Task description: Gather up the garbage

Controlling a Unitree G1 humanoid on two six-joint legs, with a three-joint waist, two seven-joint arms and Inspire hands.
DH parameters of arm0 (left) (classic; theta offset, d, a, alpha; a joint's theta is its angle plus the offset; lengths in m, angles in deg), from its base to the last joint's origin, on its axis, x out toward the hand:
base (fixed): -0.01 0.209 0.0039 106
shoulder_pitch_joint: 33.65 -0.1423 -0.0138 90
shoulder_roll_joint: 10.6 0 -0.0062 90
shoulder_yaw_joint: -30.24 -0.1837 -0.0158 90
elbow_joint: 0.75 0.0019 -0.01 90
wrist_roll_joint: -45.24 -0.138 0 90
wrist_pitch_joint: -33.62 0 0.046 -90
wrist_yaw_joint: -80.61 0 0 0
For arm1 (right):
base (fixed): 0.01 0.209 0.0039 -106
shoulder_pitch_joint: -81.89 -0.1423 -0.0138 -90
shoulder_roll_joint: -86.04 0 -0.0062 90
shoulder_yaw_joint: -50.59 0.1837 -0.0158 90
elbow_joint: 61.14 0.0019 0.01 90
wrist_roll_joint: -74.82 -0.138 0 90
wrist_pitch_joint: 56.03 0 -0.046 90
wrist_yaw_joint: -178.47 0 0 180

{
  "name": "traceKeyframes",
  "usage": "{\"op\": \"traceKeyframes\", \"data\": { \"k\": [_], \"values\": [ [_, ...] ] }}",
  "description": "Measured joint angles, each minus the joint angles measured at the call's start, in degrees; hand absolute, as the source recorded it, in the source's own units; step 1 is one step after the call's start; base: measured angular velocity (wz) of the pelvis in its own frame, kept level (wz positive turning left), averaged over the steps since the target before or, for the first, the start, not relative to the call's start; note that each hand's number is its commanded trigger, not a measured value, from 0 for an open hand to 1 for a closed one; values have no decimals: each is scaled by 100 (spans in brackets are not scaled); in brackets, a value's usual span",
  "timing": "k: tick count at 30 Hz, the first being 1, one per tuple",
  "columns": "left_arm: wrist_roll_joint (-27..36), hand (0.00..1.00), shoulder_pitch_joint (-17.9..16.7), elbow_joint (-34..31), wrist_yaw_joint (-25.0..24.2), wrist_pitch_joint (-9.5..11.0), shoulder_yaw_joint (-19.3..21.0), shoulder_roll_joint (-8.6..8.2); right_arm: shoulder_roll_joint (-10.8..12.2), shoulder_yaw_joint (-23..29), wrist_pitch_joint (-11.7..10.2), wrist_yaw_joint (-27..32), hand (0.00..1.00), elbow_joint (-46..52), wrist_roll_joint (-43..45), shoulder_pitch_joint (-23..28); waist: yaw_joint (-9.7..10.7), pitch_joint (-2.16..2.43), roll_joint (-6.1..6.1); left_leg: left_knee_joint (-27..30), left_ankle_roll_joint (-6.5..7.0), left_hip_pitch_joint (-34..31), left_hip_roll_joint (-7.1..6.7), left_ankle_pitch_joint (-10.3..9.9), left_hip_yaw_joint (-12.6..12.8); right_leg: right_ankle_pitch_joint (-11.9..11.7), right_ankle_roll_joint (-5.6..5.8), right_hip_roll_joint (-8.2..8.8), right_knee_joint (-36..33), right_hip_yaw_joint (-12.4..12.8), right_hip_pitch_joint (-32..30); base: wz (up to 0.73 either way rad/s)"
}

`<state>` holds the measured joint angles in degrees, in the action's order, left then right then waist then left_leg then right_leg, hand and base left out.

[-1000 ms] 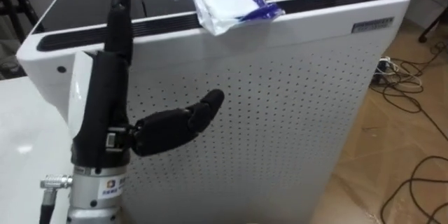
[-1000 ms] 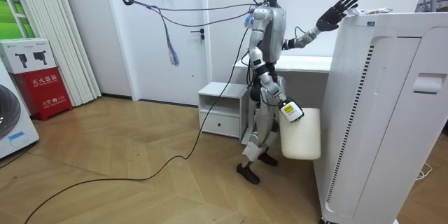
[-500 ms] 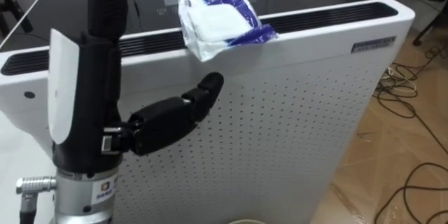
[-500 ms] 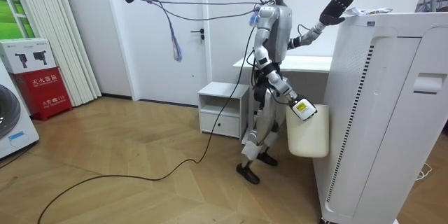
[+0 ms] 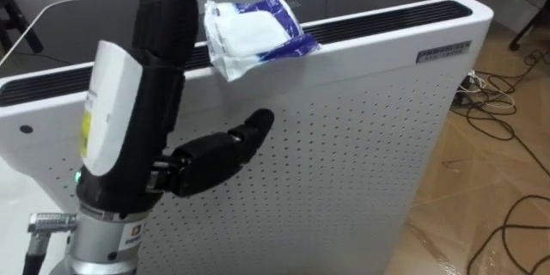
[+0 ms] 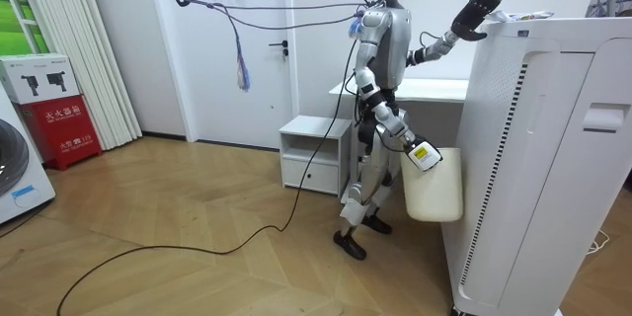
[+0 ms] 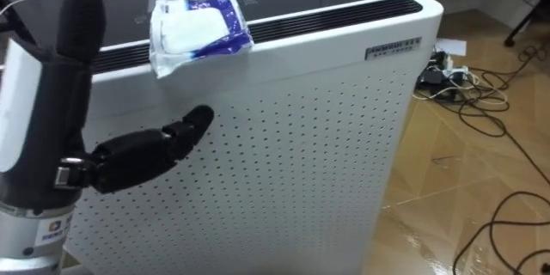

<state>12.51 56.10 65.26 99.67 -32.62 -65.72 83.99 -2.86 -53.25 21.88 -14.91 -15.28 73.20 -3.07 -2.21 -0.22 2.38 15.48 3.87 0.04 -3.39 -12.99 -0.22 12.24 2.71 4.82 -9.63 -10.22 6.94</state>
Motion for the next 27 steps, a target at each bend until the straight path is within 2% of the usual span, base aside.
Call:
{"op": "traceKeyframes", "data": {
  "k": [1,4,12,22,27],
  "values": [
    [-60,0,-14,0,-23,-61,1,77,-3,0,42,-36,100,0,0,1,26,-1,2,-22,-3,25,0,4,2,0,0,-1,3,5,3,0],
    [-73,0,-18,0,-136,-163,0,142,-29,0,134,-67,100,6,0,1,46,0,14,-38,-3,39,1,4,14,0,0,-1,3,22,31,-2],
    [-305,0,-16,0,-234,-374,-1,171,-123,1,294,-102,100,285,22,1,59,-10,52,-69,0,59,5,11,43,0,0,-1,-1,27,21,0],
    [-1309,0,48,-41,-234,-427,90,179,-96,11,334,-107,100,450,97,81,10,-15,53,-106,0,28,8,12,120,-1,0,-3,1,68,-39,-1],
    [-1322,0,71,-41,-236,-460,96,180,-90,3,338,-53,100,438,196,156,7,-14,55,-108,0,60,9,13,130,0,0,-3,7,77,-11,0]
  ]
}}
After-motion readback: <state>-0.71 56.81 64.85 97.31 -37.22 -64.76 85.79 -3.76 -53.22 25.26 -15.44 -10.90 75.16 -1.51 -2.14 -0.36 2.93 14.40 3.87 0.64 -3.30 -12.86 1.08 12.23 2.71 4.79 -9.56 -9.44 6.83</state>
